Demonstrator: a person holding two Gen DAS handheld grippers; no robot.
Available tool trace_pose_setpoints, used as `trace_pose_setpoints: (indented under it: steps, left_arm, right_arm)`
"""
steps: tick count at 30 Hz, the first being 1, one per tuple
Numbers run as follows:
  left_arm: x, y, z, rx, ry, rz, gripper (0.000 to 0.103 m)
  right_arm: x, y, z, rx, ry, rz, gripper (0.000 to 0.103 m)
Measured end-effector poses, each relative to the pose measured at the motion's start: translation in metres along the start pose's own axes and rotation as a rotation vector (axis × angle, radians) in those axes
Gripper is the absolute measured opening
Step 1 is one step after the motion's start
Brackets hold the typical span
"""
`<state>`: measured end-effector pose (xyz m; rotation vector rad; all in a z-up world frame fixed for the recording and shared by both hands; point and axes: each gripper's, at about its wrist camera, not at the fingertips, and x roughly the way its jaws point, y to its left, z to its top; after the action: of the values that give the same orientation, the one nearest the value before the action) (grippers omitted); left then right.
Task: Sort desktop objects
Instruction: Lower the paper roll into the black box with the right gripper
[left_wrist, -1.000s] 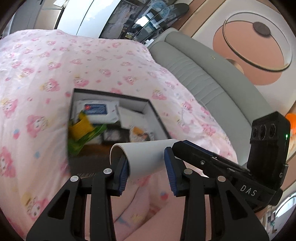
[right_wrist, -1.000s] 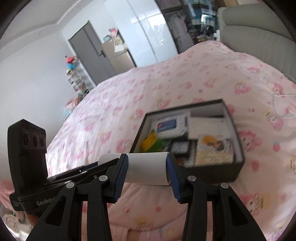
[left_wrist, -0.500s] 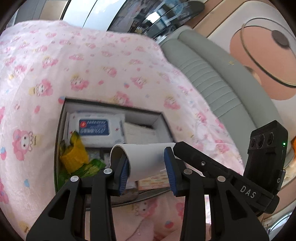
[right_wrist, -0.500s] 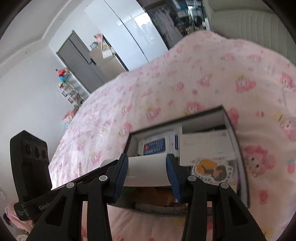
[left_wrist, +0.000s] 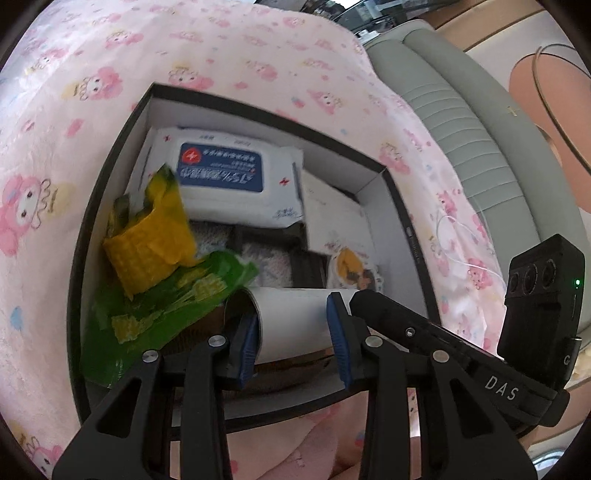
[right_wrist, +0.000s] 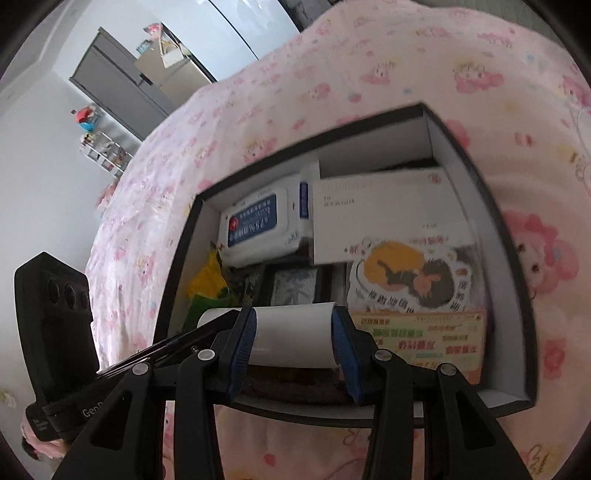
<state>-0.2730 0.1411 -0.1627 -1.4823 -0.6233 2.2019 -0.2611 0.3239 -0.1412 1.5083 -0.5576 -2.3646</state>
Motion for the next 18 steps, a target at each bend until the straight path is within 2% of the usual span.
trace_pose_setpoints:
  steps: [8, 11, 14, 18]
  left_arm:
    - [0.001, 0.007, -0.005, -0.002, 0.025, 0.021, 0.035]
    - [0.0, 0.009, -0.009, -0.014, 0.025, 0.02, 0.04]
    - [-0.005, 0.006, -0.011, -0.004, -0.005, 0.045, 0.04]
    - [-0.015, 0.003, -0.012, 0.0, -0.043, 0.08, 0.04]
  right_arm:
    - [0.004, 0.003, -0.006, -0.016, 0.029, -0.03, 0.04]
    - [0.001, 0.001, -0.006, -0.017, 0.025, -0.076, 0.042]
    - [-0.004, 0.003, -0.005, -0.038, -0.008, -0.136, 0.042]
    - [-0.01, -0.001, -0.002, -0.025, -0.034, -0.135, 0.042]
